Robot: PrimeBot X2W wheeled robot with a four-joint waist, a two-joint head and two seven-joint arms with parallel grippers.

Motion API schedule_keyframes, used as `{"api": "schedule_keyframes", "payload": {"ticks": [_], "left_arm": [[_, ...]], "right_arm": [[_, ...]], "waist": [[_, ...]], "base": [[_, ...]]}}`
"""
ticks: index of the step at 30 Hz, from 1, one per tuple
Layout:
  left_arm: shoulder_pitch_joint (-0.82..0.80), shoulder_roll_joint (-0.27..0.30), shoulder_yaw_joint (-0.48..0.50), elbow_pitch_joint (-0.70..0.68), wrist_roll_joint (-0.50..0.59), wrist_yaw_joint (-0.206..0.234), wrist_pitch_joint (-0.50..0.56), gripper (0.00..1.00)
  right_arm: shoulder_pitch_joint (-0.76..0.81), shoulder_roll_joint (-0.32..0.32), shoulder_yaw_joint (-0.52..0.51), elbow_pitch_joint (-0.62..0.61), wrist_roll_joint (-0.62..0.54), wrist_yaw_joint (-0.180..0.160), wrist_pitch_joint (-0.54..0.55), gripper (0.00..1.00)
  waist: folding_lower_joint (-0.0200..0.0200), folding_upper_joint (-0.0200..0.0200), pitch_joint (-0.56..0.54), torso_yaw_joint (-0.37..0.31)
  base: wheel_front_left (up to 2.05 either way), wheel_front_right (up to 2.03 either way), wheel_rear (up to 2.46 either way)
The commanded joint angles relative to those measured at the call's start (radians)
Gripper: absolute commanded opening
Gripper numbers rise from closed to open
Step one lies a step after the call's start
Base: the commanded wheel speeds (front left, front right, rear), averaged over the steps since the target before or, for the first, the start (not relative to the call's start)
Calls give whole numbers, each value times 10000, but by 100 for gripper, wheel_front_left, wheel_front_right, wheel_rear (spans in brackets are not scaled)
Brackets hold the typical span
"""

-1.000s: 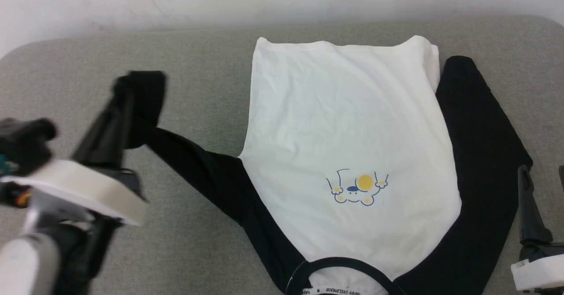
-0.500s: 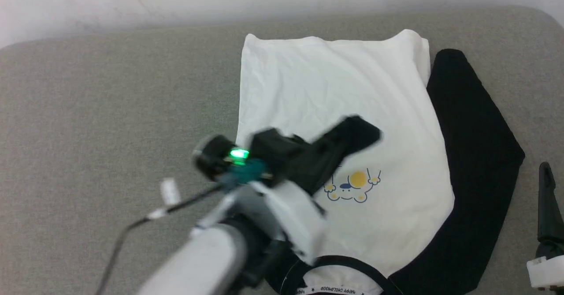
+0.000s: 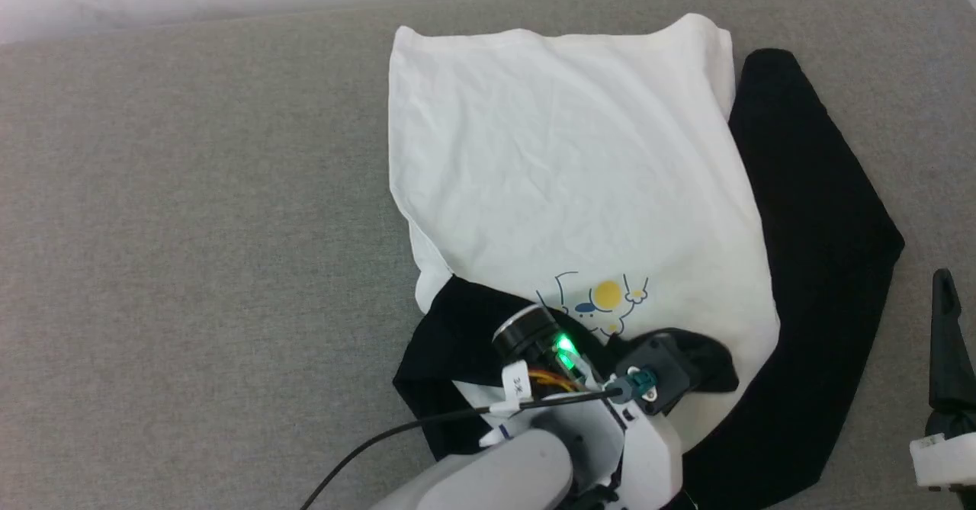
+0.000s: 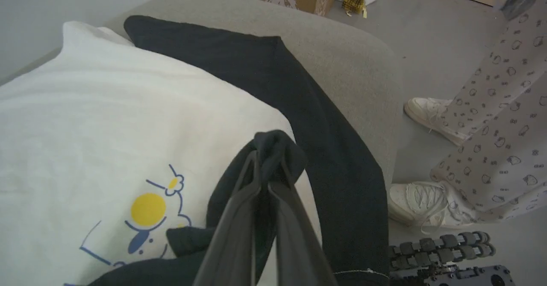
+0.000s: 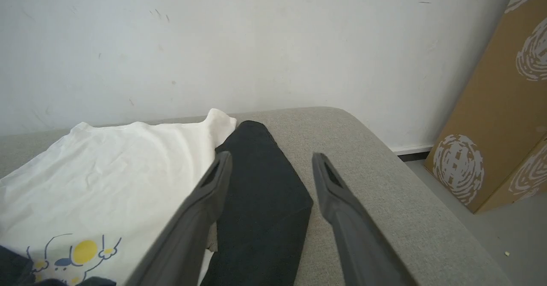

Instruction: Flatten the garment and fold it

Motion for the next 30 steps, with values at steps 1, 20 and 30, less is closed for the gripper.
{"api": "schedule_keyframes", "payload": {"ticks": [1,20,30], "left_arm": [[-213,-53,-255,531,102,-135,-80,0],[-1010,-103,-1813,2876,-1660,432,-876,100],[-1103,444,-144,615,-2704,1620,-2273,100]], "right_arm": [[-192,-24,42,27,74,-11,-74,100],[-347,-222,210,341,159,-11,-94,100],[29,-70,114,139,-43,-11,101,100]], "waist": [[-1,-1,165,-103],[-1,-1,124,-156],[-1,-1,-634,243]], "base": [[0,0,0],[0,0,0],[0,0,0]]}}
